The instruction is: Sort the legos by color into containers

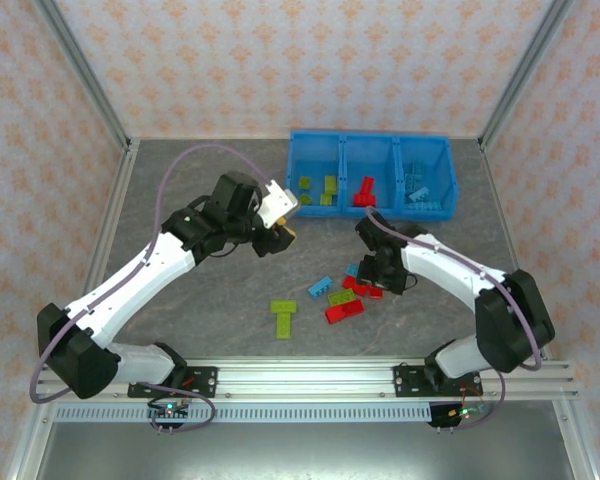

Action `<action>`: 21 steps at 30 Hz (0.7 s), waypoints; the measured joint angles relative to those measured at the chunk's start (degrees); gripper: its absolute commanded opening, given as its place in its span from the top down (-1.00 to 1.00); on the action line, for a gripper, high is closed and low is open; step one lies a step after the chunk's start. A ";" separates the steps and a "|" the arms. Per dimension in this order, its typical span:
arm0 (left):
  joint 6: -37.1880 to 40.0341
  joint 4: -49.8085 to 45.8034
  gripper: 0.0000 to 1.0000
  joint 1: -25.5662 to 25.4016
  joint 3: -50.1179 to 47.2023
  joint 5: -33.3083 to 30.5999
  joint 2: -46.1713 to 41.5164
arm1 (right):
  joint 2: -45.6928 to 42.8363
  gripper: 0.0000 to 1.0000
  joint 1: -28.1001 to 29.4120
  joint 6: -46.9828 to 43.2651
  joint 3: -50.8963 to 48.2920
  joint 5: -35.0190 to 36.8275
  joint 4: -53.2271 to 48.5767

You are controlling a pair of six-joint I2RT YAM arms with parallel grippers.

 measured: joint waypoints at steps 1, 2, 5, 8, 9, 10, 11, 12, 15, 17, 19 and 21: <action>0.70 -0.35 0.11 0.00 -0.28 0.48 -0.11 | 0.50 -0.04 0.00 -0.20 -0.37 0.11 0.74; 1.14 -0.59 0.11 0.00 -0.48 0.83 -0.33 | 0.87 0.05 0.00 -0.22 -0.90 0.09 1.46; 2.05 -1.03 0.09 -0.02 -0.57 1.70 -1.22 | 1.57 0.18 0.00 -0.31 -2.03 0.26 2.56; 2.34 -0.90 0.07 -0.37 -0.79 1.97 -1.99 | 1.46 0.20 0.00 -0.24 -3.15 0.48 3.23; 2.36 -0.81 0.07 -0.37 -0.96 2.10 -2.10 | 1.18 0.21 0.00 -0.24 -3.32 0.52 3.45; 2.36 -0.76 0.07 -0.37 -1.16 2.12 -2.12 | 0.74 0.21 0.00 -0.24 -3.63 0.52 3.63; 2.36 -0.72 0.06 -0.37 -1.38 2.12 -2.12 | 0.39 0.21 0.00 -0.22 -3.98 0.52 3.89; 2.34 -0.72 0.06 -0.37 -1.55 2.12 -2.08 | 0.22 0.20 0.00 -0.22 -4.22 0.52 4.07; 2.34 -0.57 0.05 -0.37 -1.64 2.12 -2.03 | -0.11 0.06 0.00 0.13 -4.76 0.57 4.83; 2.34 -0.35 0.04 -0.37 -1.64 2.12 -2.03 | 0.11 -0.01 0.00 0.28 -5.60 0.68 5.86; 2.34 -0.33 0.04 -0.37 -1.68 2.12 -2.03 | 0.50 0.03 0.00 0.42 -6.12 0.70 6.32; 2.36 0.04 0.03 -0.37 -2.05 2.12 -2.08 | 0.59 0.15 0.00 0.39 -6.16 0.70 6.71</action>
